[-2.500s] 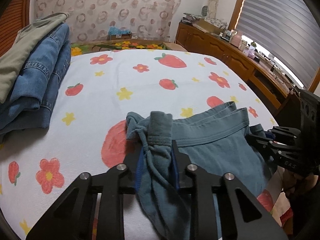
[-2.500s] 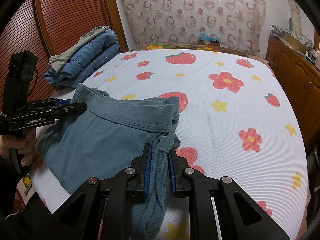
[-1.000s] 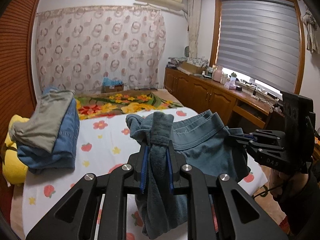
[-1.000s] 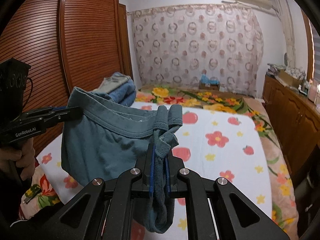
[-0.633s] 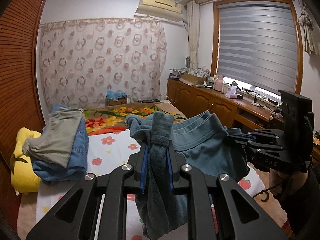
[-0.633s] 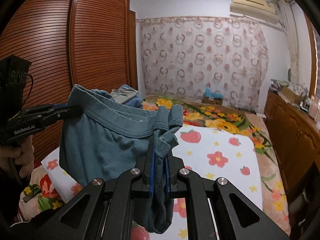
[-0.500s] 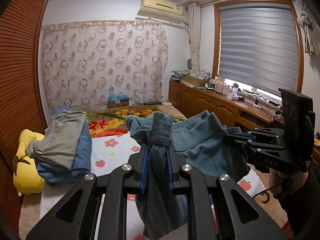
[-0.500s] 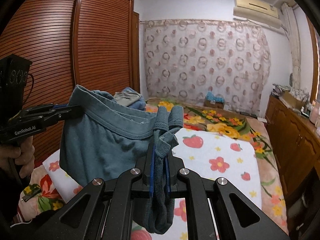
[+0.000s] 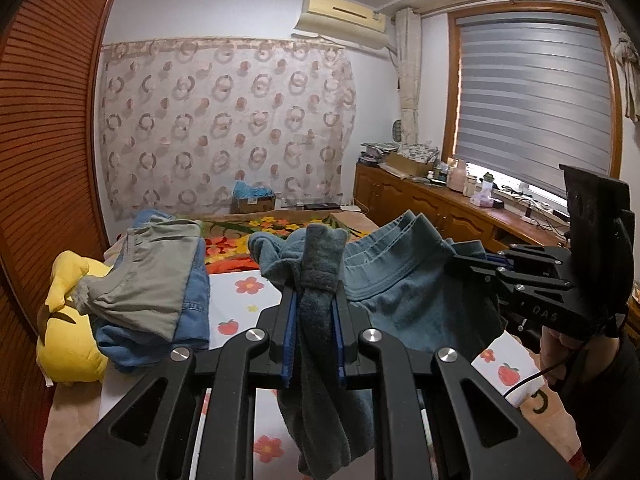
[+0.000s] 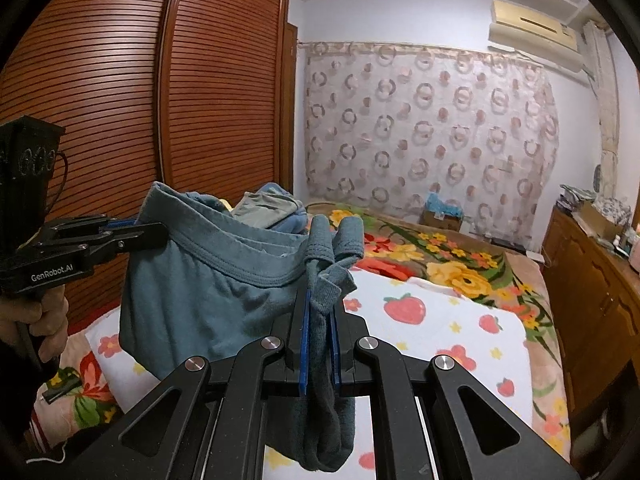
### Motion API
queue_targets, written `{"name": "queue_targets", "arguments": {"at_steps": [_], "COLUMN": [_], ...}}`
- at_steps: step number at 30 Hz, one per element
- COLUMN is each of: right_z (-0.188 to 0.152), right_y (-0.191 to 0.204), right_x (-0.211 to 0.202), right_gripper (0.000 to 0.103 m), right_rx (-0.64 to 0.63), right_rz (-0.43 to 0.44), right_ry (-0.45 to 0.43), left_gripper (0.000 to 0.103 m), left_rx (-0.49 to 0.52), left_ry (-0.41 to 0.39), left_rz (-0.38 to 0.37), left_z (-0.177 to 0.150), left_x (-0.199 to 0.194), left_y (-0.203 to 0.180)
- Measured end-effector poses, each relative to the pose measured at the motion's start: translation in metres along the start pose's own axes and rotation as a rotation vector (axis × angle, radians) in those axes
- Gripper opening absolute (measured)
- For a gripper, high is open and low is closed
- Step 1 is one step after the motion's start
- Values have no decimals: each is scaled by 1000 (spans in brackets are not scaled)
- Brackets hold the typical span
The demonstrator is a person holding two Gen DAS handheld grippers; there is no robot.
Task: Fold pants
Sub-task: 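Lift the folded shorts off the bed with both grippers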
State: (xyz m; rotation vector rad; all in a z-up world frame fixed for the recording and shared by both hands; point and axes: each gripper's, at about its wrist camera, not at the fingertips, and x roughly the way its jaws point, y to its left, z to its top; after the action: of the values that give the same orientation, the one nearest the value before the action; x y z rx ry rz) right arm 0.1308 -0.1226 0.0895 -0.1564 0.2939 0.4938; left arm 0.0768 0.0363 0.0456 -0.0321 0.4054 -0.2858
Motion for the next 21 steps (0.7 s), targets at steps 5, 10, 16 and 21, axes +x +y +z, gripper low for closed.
{"name": "queue_targets", "arguments": {"at_steps": [5,10,16,21], "right_z": [16,35,55,69], "right_y": [-12,-21,-29,-33], "right_x": [26,56,86,105], "right_gripper": [8,8,8,8], "right_rx": [-17,-40,-72,-101], "right_rz": [26,54,76,82], "right_ry": [9,16,12,5], "left_gripper": [16,16,16,16], "left_rx": [-17,-32,-48,-48], "left_ry": [0,5,6,-2], "left_rz": [39,70,111,134], "left_z": [9,18,29,39], "left_x": [12,23,34,39], "left_y": [21,41,66,82]}}
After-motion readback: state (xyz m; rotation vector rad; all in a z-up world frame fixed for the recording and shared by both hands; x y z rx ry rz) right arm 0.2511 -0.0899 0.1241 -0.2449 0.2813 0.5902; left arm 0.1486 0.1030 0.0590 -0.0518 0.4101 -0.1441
